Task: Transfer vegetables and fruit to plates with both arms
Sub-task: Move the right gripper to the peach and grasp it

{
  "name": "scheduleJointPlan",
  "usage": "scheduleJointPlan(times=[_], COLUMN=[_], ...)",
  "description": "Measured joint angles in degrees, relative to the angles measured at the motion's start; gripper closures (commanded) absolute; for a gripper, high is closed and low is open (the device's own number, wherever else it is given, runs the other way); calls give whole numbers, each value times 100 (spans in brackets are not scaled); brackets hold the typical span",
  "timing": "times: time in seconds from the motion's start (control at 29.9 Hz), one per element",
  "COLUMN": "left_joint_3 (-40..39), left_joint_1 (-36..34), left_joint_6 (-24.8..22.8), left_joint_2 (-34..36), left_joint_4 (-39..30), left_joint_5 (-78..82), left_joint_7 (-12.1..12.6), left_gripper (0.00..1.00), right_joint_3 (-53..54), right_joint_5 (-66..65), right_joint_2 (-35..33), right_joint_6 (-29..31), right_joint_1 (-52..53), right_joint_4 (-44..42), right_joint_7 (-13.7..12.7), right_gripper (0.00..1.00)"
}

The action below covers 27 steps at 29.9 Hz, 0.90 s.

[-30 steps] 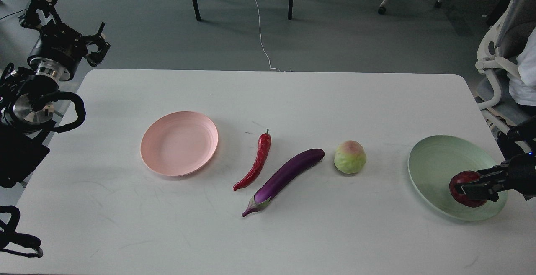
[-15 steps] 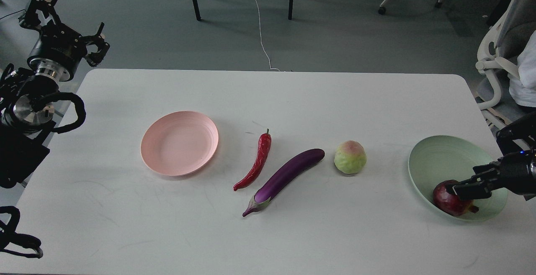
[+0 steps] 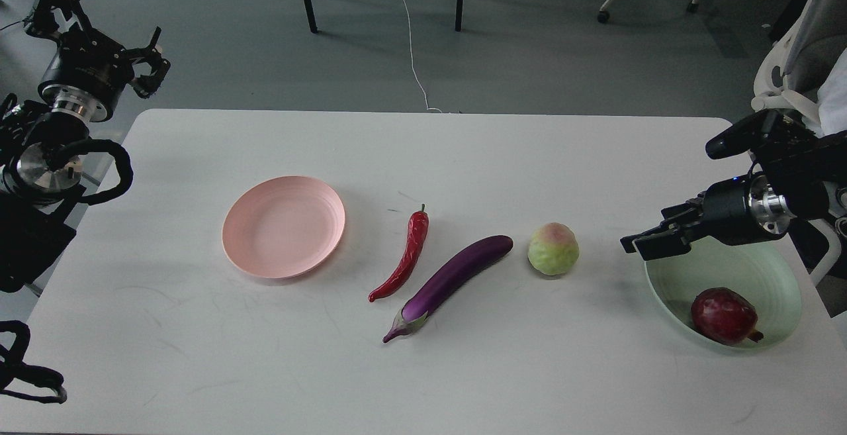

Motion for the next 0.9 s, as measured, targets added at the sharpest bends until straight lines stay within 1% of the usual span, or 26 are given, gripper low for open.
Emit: scheduleJointPlan(times=[0.1,0.33,0.43,0.64,0.9], left_joint_3=[0,-15,-17,-10,14], left_joint_1=[-2,-3,-3,-2,13], left_joint_6=[0,0,0,0,0], left_joint_2=[0,-2,-2,-2,-50], left_joint_4=[-1,-1,-1,-1,-1], left_joint_5=[0,0,0,-1,-1], left_joint_7=[-18,-27,-28,-31,-35], left_gripper=[2,2,2,2,2], right_joint_3=[0,-7,-17,-221,-520], right_joint_5=[139,555,565,684,701], right_joint_2=[495,1314,1575,2120,2448], right_joint_6=[13,124,179,345,375], right_joint_1=[-19,29,28,-9,-77], right_joint_4=[-193,-590,-785,-1219,-1514], right_joint_7=[-10,-98,-103,-58,-51], right_gripper=[2,2,3,6,8])
